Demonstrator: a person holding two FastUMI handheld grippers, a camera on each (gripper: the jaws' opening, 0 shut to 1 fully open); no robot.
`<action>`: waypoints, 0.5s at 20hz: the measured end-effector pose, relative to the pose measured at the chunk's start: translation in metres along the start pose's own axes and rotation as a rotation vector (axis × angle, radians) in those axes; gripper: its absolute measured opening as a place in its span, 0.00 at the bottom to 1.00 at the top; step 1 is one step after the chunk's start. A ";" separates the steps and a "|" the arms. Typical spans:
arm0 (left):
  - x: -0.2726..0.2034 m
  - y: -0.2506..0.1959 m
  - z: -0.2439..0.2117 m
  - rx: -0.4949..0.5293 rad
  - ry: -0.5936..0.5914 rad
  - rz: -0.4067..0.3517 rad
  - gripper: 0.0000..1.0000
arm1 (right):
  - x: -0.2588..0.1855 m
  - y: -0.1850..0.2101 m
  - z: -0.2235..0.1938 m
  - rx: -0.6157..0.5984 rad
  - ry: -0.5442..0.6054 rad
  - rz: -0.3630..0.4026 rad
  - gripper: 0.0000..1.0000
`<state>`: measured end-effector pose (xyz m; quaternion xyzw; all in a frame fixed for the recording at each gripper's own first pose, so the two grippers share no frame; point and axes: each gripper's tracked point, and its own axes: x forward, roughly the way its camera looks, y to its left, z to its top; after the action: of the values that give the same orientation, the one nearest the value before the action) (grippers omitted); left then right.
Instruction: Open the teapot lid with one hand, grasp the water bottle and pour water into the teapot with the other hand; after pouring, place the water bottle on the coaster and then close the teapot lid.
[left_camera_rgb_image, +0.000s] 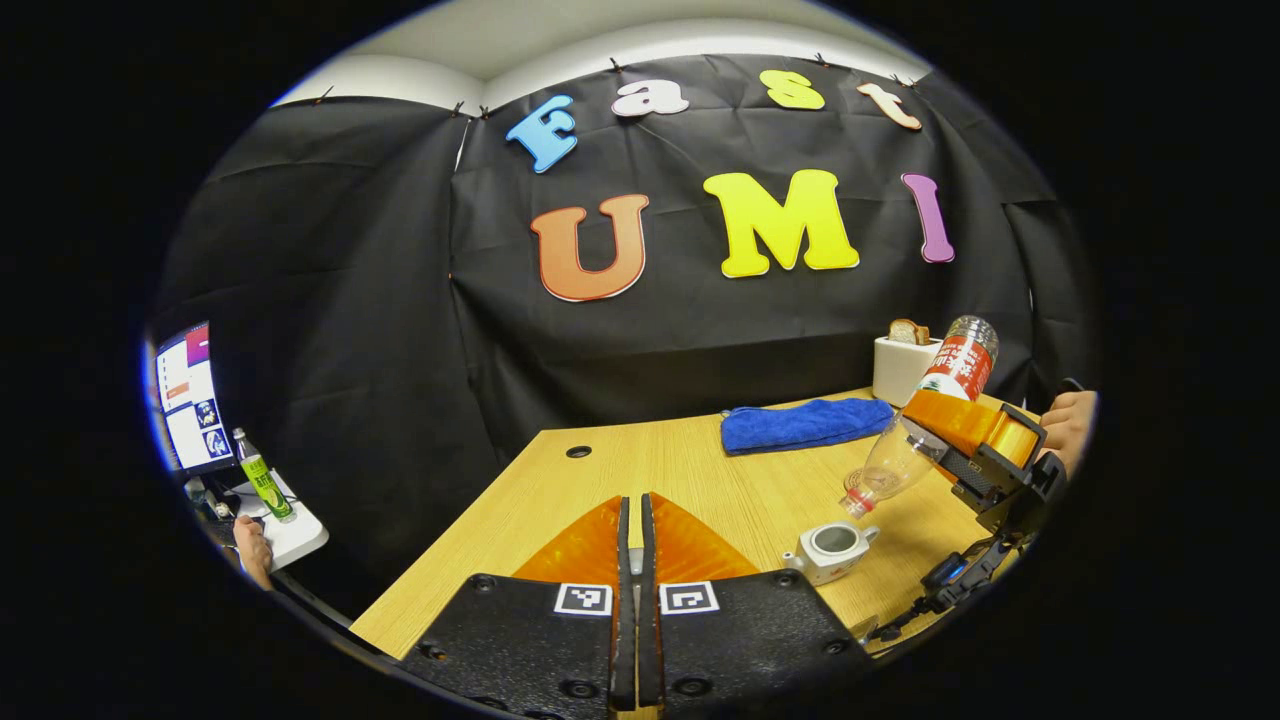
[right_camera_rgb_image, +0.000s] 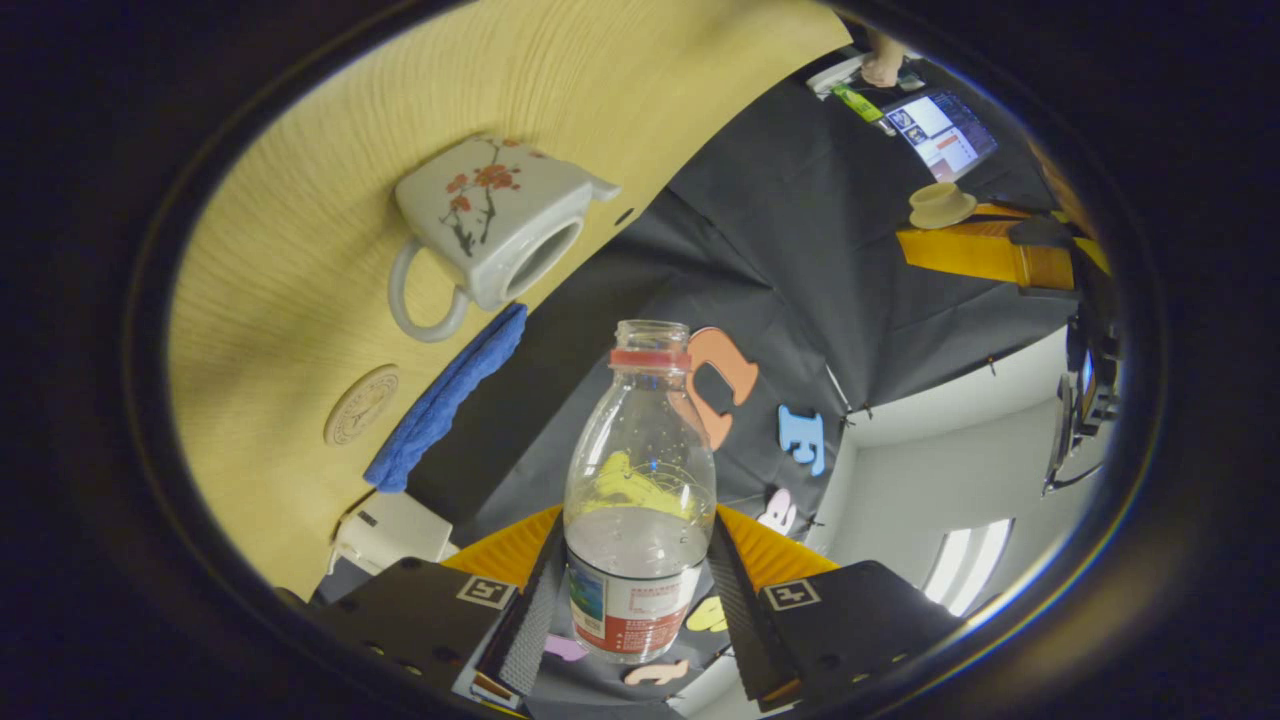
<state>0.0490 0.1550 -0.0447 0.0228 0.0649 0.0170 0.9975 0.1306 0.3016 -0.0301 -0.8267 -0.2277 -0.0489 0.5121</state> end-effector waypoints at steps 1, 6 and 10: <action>0.003 0.001 -0.005 0.005 0.013 0.008 0.04 | 0.001 0.001 0.002 0.011 -0.001 -0.002 0.76; 0.004 0.000 -0.006 0.002 0.023 0.001 0.04 | 0.006 0.027 -0.015 0.280 0.071 0.094 0.75; 0.002 -0.007 -0.005 -0.019 0.019 -0.027 0.04 | 0.008 0.035 -0.025 0.509 0.120 0.158 0.75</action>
<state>0.0501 0.1487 -0.0507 0.0120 0.0743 0.0043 0.9972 0.1569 0.2697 -0.0447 -0.6822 -0.1367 0.0011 0.7183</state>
